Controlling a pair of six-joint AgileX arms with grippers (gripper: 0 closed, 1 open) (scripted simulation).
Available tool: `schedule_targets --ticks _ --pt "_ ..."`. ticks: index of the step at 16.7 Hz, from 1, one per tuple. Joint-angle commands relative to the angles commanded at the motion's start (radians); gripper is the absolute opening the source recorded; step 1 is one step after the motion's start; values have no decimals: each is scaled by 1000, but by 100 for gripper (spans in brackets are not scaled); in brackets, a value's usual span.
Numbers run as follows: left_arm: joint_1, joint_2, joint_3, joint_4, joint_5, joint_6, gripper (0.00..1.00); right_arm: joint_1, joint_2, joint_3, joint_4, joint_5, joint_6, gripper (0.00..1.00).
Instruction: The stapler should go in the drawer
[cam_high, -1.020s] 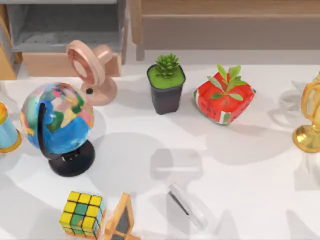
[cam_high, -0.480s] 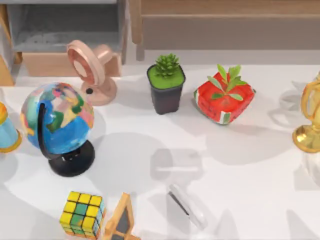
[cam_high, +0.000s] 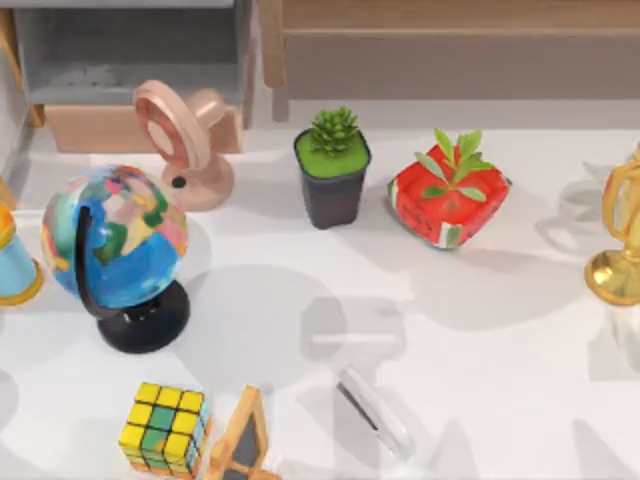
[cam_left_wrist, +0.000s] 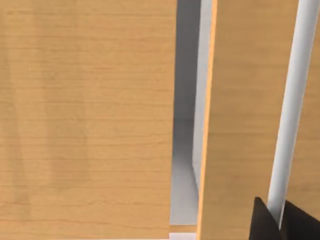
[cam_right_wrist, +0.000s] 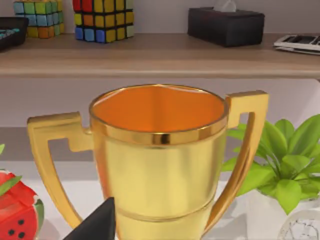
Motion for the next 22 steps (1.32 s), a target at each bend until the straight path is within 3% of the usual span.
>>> schedule_targets --ticks 4,12,16,22 --pt "-5 1 -1 2 2 1 0 0 0 0 0 0 0 100" --pt "111 -75 -205 116 116 8 0 0 0 0 0 0 0 100" --pt "119 -81 -213 123 124 8 0 0 0 0 0 0 0 100" --pt "119 -81 -213 123 124 8 45 0 0 0 0 0 0 100"
